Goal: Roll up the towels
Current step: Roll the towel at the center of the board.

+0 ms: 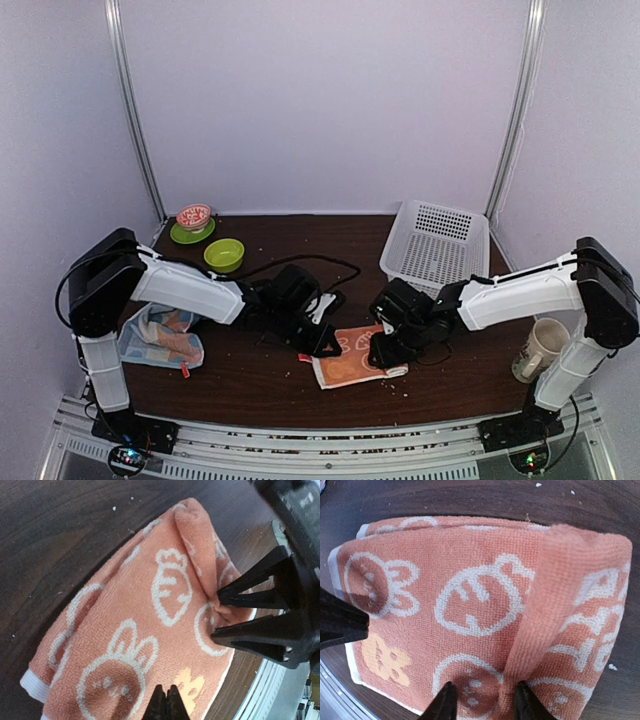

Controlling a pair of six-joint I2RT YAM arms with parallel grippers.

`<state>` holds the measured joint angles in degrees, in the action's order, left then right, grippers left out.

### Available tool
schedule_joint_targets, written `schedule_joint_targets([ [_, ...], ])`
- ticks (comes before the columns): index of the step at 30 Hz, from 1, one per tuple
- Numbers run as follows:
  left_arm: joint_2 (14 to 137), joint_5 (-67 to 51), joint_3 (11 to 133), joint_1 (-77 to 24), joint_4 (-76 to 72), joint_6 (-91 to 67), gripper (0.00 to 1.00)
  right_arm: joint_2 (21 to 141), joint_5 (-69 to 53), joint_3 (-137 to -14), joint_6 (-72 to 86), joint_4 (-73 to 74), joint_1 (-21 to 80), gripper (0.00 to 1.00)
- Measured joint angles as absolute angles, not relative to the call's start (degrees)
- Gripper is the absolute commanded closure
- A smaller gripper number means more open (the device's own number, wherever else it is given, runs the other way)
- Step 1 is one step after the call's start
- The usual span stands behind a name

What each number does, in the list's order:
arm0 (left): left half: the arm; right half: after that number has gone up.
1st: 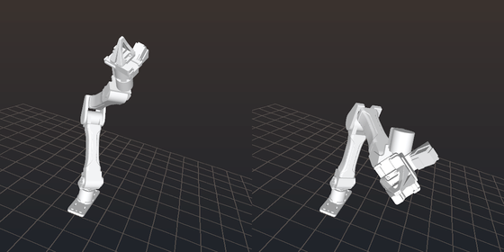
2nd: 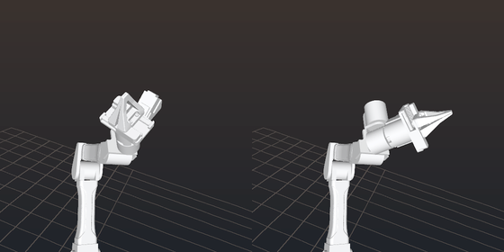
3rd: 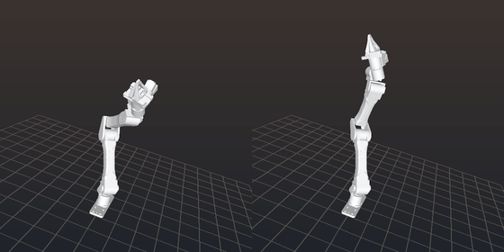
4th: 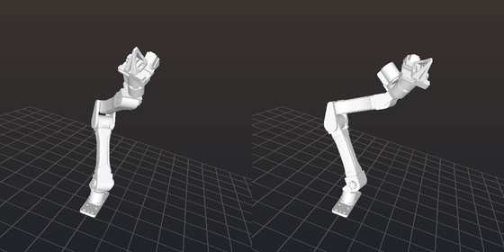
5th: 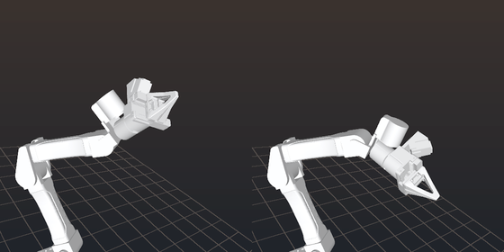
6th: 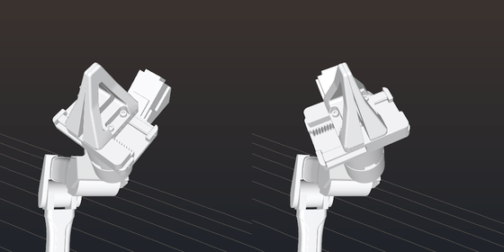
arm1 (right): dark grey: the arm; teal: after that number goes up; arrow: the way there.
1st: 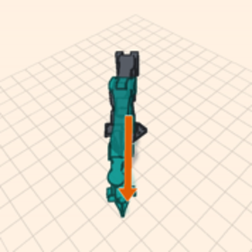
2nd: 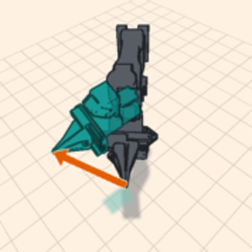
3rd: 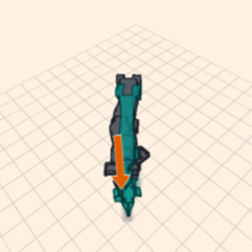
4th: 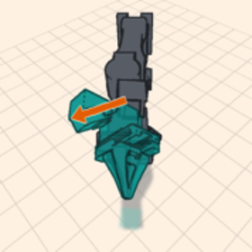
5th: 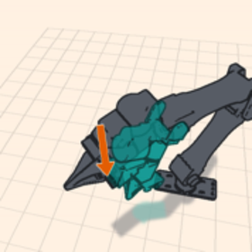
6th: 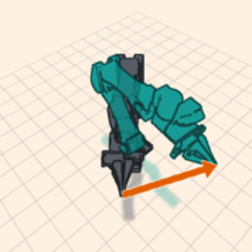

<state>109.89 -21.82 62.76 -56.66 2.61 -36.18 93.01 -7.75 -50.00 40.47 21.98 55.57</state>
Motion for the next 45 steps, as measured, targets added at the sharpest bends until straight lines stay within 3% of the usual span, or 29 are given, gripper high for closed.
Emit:
schedule_joint_targets([
  [8, 107.57, -22.74, 65.54, -56.18, 2.61, -37.5, 1.0, 89.84, -11.05, -43.62, 40.97, 12.12, 54.11, 0.45],
  [21, 118.72, -31.27, 75.35, -55.42, -11.75, -46.22, 1.0, 85.06, -13.37, -32.18, 40.91, -4.86, 53.63, 0.44],
  [37, 132.05, -39.68, 82.39, -54.89, -21.21, -56.34, 1.0, 85.3, -14.35, -32.51, 39.07, -4.91, 53.58, 0.41],
  [45, 135.13, -39.99, 82.52, -53.23, -21.69, -60.9, 1.0, 80.6, -14.9, -34.98, 37.41, 5.98, 53.65, 0.39],
])
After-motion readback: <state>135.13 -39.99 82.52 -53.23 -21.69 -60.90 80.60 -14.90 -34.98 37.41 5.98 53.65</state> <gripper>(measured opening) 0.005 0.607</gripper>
